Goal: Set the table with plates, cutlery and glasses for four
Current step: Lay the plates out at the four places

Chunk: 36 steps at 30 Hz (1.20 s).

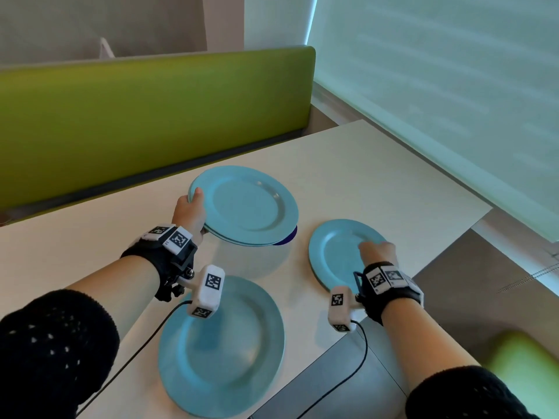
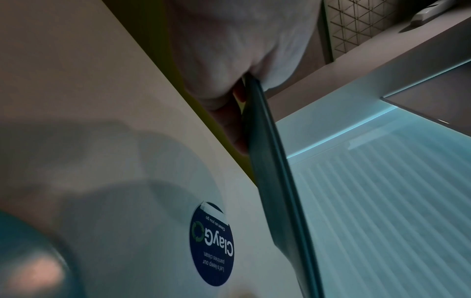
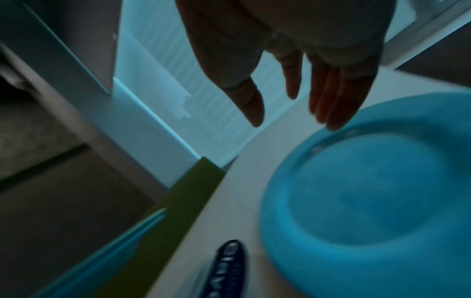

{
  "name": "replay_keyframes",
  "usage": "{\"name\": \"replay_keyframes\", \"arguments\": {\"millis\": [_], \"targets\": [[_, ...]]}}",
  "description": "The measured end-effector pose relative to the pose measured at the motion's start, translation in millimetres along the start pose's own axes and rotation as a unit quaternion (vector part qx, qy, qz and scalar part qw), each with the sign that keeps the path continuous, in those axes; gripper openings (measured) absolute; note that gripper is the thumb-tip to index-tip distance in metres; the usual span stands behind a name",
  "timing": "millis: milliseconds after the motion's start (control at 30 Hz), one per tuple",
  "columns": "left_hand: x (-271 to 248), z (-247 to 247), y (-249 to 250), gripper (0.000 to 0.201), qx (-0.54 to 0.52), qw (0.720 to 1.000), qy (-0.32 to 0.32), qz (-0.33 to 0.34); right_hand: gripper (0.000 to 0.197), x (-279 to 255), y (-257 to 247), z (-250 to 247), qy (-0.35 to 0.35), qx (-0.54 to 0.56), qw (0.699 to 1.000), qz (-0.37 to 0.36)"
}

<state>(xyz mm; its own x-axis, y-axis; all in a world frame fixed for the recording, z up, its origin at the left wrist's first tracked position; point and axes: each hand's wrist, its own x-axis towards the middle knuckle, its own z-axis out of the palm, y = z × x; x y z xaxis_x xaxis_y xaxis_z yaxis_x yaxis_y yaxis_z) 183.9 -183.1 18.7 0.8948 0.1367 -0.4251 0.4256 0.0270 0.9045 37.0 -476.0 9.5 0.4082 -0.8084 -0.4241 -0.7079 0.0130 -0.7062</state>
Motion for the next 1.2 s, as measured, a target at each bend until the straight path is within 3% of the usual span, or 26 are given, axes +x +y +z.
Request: {"name": "replay_keyframes", "arguments": {"millis": [67, 200, 367, 500, 567, 633, 700, 833, 933, 1200], "targets": [[-5.2, 0.7, 1.0, 0.047, 0.013, 1.0, -0.011, 0.004, 0.052, -8.0, -27.0, 21.2, -0.077, 0.034, 0.995, -0.055], [-20.2, -4.1, 6.4, 0.051, 0.066, 0.997, -0.021, 0.028, 0.032, -34.2, -69.0, 64.5, -0.194, 0.039, 0.974, -0.107], [-20.1, -22.7, 8.3, 0.053, 0.005, 1.0, 0.021, 0.016, 0.04, -51.9, -83.4, 93.6, -0.193, -0.04, 0.967, -0.159], [-20.0, -47.8, 11.4, 0.045, -0.011, 0.999, 0.038, 0.015, 0.029, -71.8, -89.4, 114.0, -0.201, -0.001, 0.96, -0.194], [-16.1, -61.9, 13.8, 0.041, 0.045, 0.998, 0.035, 0.033, 0.027, -83.4, -92.9, 123.9, -0.213, 0.042, 0.958, -0.186], [-7.8, -74.8, 18.3, 0.051, 0.071, 0.994, 0.077, 0.017, 0.019, -92.5, -97.4, 132.1, -0.225, 0.061, 0.955, -0.184], [0.9, -88.7, 25.7, 0.056, 0.033, 0.993, 0.11, -0.011, 0.015, -99.0, -103.5, 141.3, -0.247, 0.066, 0.951, -0.174], [20.2, -123.9, 28.8, 0.057, 0.032, 0.989, 0.139, 0.034, 0.019, -114.7, -113.7, 161.2, -0.31, 0.131, 0.937, -0.098], [39.6, -156.6, 40.2, 0.051, -0.105, 0.979, 0.176, 0.004, 0.033, -122.5, -110.8, 180.3, -0.321, 0.144, 0.932, -0.084], [66.5, -239.7, 43.4, 0.049, -0.1, 0.938, 0.329, 0.046, 0.041, -129.4, -91.6, 228.8, -0.314, 0.18, 0.932, -0.001]]}}
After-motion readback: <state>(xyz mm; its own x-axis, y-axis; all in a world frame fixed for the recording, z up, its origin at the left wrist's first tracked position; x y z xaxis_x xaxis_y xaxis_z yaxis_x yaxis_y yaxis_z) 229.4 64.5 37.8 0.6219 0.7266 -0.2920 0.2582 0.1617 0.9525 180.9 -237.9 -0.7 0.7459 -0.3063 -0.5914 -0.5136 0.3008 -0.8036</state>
